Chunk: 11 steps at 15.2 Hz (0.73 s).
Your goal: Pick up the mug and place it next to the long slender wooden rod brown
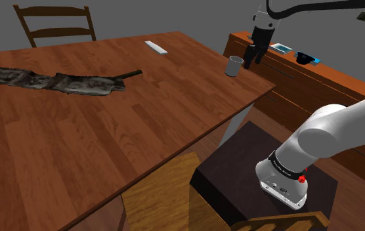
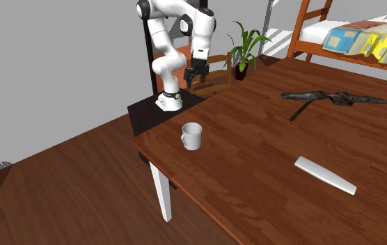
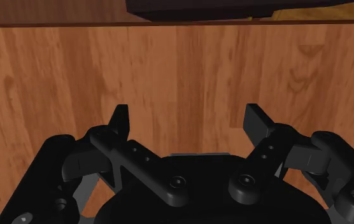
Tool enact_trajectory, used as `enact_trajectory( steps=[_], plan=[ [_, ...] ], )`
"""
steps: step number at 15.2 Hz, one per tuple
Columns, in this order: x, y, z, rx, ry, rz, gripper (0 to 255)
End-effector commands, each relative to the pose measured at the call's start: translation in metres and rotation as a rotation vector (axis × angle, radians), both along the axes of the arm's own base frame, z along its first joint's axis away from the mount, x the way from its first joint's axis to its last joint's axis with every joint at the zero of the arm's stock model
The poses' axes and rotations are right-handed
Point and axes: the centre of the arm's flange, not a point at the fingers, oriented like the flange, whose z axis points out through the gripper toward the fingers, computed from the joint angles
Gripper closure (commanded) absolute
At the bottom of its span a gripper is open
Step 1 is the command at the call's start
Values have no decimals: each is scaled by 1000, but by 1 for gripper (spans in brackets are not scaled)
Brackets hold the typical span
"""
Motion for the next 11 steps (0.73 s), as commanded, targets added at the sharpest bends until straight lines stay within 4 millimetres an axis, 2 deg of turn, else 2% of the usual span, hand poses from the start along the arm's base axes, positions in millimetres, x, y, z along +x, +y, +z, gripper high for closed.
enact_trajectory(
  steps=[1,11],
  plan=[
    [17,-19,-10,-1,-14,2,0],
    [97,-106,-52,1,-76,8,0]
  ],
)
